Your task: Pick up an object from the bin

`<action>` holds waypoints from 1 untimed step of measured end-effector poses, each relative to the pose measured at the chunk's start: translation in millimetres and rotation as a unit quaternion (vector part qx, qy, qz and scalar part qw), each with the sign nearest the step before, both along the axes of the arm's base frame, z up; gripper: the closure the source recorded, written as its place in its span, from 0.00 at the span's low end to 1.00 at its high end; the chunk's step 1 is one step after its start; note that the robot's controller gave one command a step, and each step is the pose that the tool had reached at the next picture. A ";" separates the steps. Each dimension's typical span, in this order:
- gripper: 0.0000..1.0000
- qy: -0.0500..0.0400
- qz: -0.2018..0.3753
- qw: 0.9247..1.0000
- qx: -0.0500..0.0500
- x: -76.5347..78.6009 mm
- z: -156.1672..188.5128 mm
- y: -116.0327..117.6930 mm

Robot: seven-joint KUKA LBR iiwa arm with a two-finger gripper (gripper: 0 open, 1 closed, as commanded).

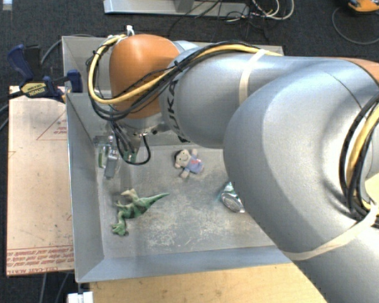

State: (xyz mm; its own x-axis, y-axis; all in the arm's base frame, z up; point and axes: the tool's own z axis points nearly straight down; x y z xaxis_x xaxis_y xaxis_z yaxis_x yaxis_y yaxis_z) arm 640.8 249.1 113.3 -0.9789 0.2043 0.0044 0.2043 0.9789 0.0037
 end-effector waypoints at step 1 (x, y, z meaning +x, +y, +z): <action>1.00 -0.001 0.000 1.000 0.001 0.6 12.2 0.0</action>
Offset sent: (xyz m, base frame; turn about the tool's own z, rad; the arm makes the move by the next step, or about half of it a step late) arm 0.0001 0.0000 0.0809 0.0000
